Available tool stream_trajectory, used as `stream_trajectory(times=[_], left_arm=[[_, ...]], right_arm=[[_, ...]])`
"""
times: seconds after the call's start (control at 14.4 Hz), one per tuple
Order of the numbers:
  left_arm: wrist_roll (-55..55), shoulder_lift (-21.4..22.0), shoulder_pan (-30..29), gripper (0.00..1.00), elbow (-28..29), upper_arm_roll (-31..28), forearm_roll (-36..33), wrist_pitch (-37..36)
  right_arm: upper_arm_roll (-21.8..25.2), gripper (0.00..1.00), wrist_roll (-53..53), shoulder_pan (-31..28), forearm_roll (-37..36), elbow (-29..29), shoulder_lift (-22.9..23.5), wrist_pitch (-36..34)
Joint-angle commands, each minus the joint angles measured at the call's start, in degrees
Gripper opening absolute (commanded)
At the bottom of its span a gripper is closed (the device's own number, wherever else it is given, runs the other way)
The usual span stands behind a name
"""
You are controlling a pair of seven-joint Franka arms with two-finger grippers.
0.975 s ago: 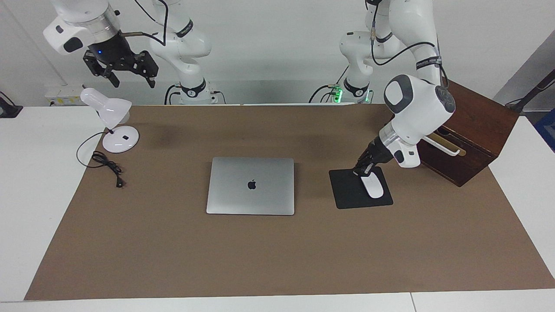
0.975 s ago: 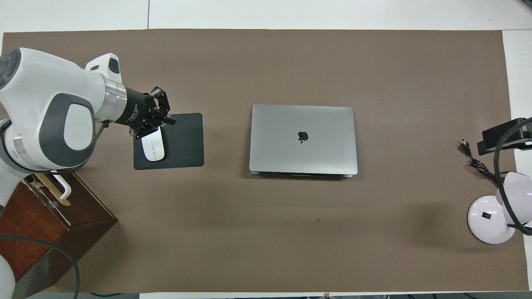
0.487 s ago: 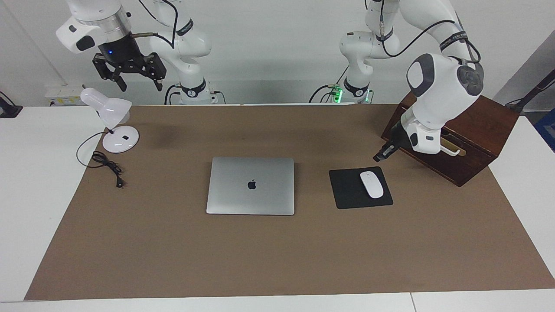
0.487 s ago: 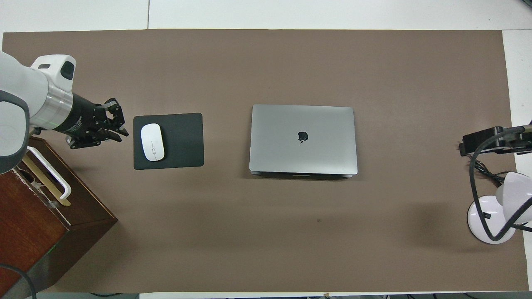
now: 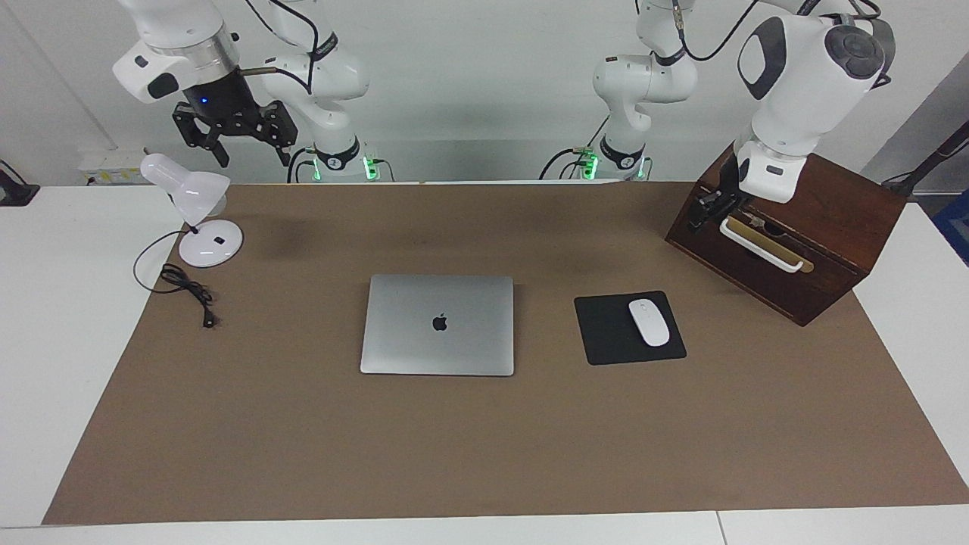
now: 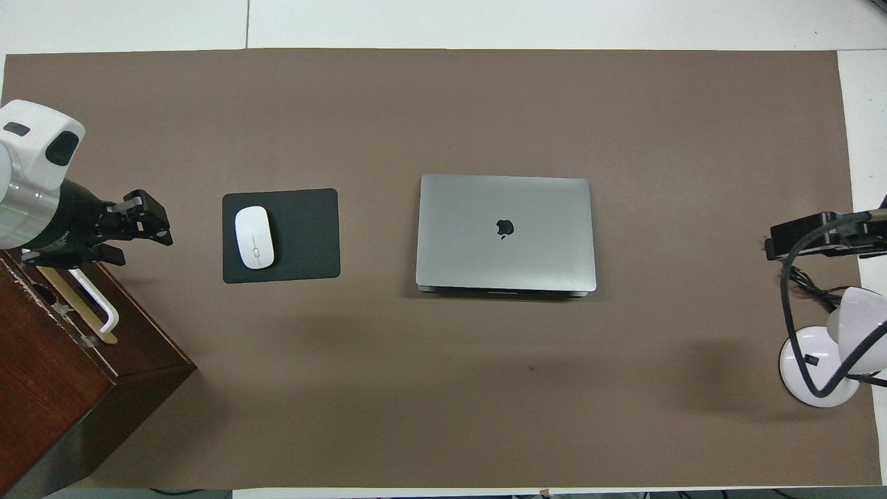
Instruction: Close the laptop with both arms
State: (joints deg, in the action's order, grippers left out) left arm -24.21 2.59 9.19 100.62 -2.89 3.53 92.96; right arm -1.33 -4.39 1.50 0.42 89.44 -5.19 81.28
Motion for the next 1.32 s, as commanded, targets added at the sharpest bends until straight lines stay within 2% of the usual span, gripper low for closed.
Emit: stream_trajectory(times=[0.0, 0.21, 0.35, 0.7, 0.84, 1.04, 1.25], left_arm=[[1.45, 1.63, 0.04, 1.00, 0.80, 0.43, -1.07, -1.55], [1.62, 2.25, -0.74, 1.00, 0.89, 1.22, -0.81, -2.08], [1.19, 1.46, -0.23, 1.00, 0.72, 0.79, -0.63, -2.07], [4.07, 0.14, 0.83, 1.00, 2.04, 0.43, -0.80, 0.82], [6.45, -0.13, 0.66, 1.00, 0.73, 0.00, -0.80, 0.30], [6.63, -3.90, -0.04, 1.00, -11.64, 0.43, -0.89, -7.69], [6.81, -3.12, -0.40, 1.00, -7.92, 1.84, -0.72, -3.59]], right_arm=[[0.36, 1.00, 1.40, -1.85, -0.33, 3.03, 0.34, 2.04], [3.35, 1.00, 3.93, -1.50, -0.94, 1.19, 3.34, 2.66], [5.20, 1.00, 5.27, -1.32, -1.29, 2.40, 1.69, 4.67], [10.56, 1.00, 9.57, -1.14, -1.73, 3.99, 1.59, 4.68], [9.78, 1.00, 8.18, -1.14, -1.65, 3.99, 1.59, 4.42], [9.42, 1.00, 8.08, -1.14, -1.47, 3.99, 1.59, 4.24], [9.16, 1.00, 7.99, -1.14, -0.77, 3.82, 1.76, 4.15]])
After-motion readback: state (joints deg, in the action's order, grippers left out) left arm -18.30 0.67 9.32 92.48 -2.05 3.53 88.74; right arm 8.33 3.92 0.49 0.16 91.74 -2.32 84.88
